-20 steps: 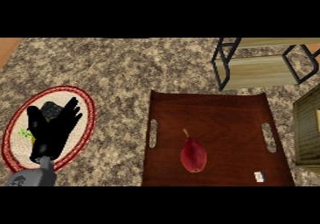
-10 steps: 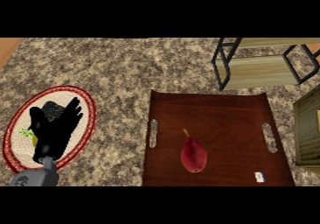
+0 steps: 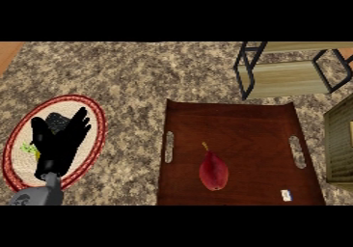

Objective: Pick the eggplant from the tray and place it in the tiered shelf

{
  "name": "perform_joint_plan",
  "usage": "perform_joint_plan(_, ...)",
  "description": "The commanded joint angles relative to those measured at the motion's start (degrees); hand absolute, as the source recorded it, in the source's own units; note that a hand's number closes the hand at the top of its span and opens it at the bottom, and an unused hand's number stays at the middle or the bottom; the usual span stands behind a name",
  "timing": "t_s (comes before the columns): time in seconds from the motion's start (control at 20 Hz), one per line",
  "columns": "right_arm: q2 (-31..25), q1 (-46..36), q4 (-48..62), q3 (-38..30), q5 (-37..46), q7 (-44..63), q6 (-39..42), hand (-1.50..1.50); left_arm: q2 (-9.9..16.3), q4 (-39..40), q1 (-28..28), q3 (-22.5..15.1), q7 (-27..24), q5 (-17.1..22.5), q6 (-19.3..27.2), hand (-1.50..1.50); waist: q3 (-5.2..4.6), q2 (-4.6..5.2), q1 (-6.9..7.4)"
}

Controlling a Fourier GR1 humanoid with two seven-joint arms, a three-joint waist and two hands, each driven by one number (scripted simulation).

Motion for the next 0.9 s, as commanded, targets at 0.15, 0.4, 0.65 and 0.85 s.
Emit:
perform_joint_plan(0.15, -7.97, 0.53, 0.96, -2.65, -0.54, 2.62, -6.47, -1.5, -0.8, 2.18, -0.61, -0.22, 1.71, -0.52, 0.77, 0.0, -0.28, 0.6, -0.02)
perform_joint_plan(0.4, -13.88, 3.0, 3.06, -6.66, -3.47, 3.62, -7.02, -1.5, -0.35, 1.35, 0.55, -0.43, 1.44, -0.58, -0.27, 0.0, -0.22, 0.63, 0.21)
perform_joint_plan(0.65, -18.91, 8.29, 5.66, -9.51, -6.14, 0.2, 0.45, -1.5, -0.95, 2.79, -1.0, -0.31, 0.14, -0.61, -0.39, 0.0, -0.12, 1.0, 0.13)
perform_joint_plan(0.85, -24.1, 11.64, 6.37, -10.3, -7.05, -1.31, 8.45, -1.5, -1.75, 1.61, 2.33, -0.81, -1.22, -0.44, -0.92, 0.0, -0.04, 0.89, 0.21)
